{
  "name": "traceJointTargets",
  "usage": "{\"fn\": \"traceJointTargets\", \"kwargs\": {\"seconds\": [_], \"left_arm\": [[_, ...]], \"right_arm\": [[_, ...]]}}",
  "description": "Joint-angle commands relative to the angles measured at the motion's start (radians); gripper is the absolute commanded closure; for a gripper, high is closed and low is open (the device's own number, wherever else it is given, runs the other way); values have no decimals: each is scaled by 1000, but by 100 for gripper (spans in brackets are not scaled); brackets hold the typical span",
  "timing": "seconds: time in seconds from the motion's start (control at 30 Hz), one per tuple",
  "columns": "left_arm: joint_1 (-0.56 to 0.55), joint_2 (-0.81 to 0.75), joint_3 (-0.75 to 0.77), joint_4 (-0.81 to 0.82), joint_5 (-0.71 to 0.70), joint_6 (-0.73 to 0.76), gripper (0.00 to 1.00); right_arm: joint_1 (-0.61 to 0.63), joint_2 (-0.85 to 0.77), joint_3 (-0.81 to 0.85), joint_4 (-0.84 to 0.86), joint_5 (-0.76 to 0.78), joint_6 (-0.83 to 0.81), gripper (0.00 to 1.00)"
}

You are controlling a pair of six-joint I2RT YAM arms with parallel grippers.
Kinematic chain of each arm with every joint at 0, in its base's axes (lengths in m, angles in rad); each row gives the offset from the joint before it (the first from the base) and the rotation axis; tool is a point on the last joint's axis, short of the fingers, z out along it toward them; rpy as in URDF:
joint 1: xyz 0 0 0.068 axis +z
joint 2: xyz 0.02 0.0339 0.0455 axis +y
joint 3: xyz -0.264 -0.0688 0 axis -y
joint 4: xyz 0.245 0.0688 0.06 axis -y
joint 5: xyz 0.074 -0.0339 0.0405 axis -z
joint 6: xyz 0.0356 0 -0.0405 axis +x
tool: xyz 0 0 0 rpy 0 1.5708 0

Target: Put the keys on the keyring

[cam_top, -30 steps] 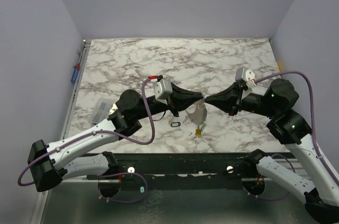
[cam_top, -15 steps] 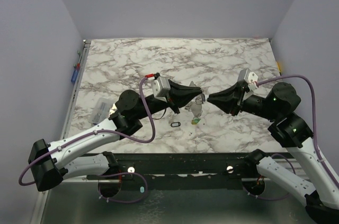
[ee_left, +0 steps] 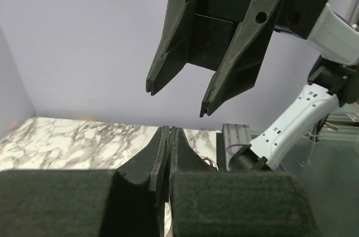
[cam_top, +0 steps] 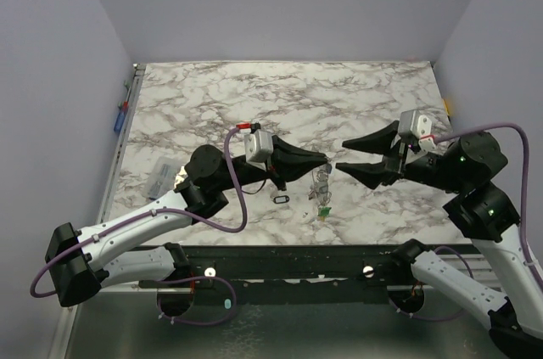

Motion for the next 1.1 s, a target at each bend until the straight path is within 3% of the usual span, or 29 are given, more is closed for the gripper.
{"fn": "traceJointTargets", "kwargs": {"seconds": [0.0,0.23,0.67,0.87,1.07], "left_arm": [[1,-22,13,61,102,-39,100],[2,-25,21,76,149,-69,100],[1,-28,18,104,126,-74,100],[2,-26,21,115,135,-88,100],[2,-26,20,118,135,-90,100]], "right_arm": [[4,37,38,-52,-165,-20,47],[5,76,55,-80,-245,-38,57],[5,100,42,-95,-304,-51,63],[5,94,18,-29,-310,-15,72],[5,96,5,13,-329,11,88]]}}
